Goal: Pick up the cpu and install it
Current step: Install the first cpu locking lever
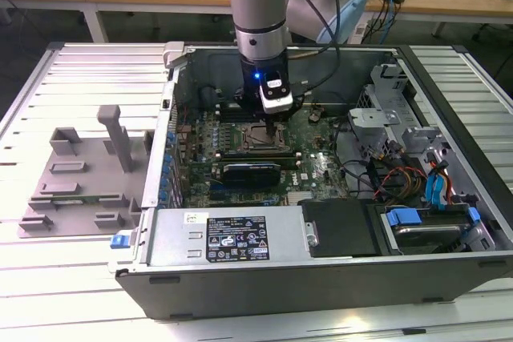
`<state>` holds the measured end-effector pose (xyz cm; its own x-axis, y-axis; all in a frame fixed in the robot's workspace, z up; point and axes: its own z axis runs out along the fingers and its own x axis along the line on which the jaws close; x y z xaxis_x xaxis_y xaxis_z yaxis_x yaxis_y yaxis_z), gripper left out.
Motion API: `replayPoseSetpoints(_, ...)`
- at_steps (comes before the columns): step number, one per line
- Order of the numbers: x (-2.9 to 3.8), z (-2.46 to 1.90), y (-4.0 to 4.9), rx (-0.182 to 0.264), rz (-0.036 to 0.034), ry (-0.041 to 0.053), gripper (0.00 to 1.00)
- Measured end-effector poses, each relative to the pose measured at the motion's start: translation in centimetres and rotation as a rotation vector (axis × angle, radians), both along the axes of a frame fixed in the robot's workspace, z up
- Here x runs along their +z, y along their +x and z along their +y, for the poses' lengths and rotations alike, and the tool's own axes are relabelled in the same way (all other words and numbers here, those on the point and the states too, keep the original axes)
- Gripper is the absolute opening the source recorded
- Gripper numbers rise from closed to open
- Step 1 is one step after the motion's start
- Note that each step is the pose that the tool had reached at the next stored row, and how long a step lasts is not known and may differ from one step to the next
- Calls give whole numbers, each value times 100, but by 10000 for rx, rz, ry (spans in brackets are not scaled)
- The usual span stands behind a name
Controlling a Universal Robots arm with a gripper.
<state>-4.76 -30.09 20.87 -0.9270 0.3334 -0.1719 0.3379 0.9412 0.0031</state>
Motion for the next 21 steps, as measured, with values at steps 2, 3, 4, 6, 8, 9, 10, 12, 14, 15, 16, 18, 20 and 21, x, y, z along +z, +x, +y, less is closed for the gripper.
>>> replayPoseSetpoints(2, -8, 0, 0, 660, 39, -59, 11)
replayPoseSetpoints(3, -10, 0, 0, 882, 55, -84, 11)
replayPoseSetpoints(4, -10, -1, -1, 1186, 71, -209, 11)
replayPoseSetpoints(6, -10, -1, 0, 1232, 71, -218, 11)
replayPoseSetpoints(8, -14, 0, 6, 1251, 346, -202, 11)
replayPoseSetpoints(9, -14, 0, 10, 1253, 534, -192, 11)
replayPoseSetpoints(10, -14, 0, 13, 1257, 716, -181, 11)
replayPoseSetpoints(12, -14, 0, 13, 1270, 744, -180, 11)
replayPoseSetpoints(14, -15, 0, 14, 1670, 748, -242, 11)
replayPoseSetpoints(15, -15, 0, 14, 2092, 755, -327, 11)
replayPoseSetpoints(16, -15, 0, 14, 2472, 759, -357, 11)
replayPoseSetpoints(18, -13, 0, 14, 3105, 754, -387, 11)
replayPoseSetpoints(20, 79, 0, 13, 3331, 751, -395, 11)
replayPoseSetpoints(21, 98, 0, 14, 3348, 750, -398, 11)
